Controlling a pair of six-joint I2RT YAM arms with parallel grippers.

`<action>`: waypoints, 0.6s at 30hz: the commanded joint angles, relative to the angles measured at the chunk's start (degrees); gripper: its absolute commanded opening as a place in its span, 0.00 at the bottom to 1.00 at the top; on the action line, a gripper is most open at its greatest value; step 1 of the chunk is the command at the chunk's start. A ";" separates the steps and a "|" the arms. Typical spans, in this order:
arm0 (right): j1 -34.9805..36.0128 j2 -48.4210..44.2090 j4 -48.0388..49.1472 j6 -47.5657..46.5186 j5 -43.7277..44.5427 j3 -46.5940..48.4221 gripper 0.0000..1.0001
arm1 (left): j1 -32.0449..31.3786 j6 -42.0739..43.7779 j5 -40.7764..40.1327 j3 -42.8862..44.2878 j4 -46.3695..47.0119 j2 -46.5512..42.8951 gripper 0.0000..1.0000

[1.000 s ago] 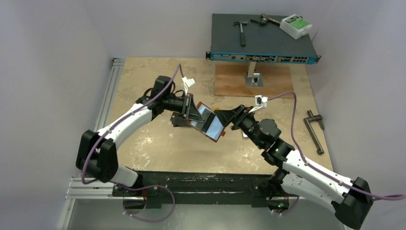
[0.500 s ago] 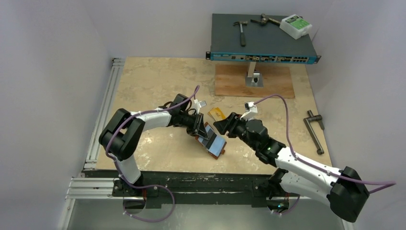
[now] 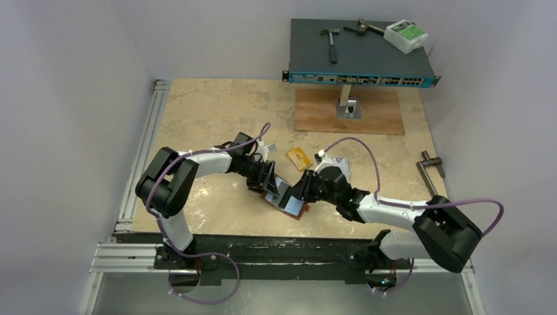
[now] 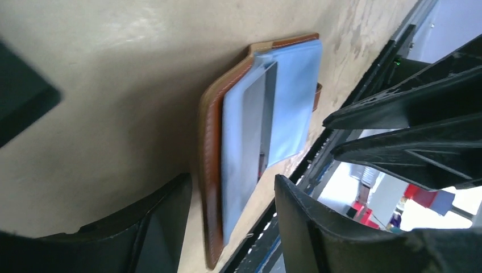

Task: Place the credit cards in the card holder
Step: Insert the credit card into the card holder.

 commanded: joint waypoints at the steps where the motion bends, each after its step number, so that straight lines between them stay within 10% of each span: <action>1: -0.15 3.07 3.13 -2.46 -5.58 2.69 0.22 | 3.06 9.50 -6.72 2.49 -7.18 -3.79 0.56; 18: 1.69 9.62 -4.54 -8.30 -7.52 6.98 0.06 | 2.49 17.73 -10.63 5.69 -11.71 -4.26 0.46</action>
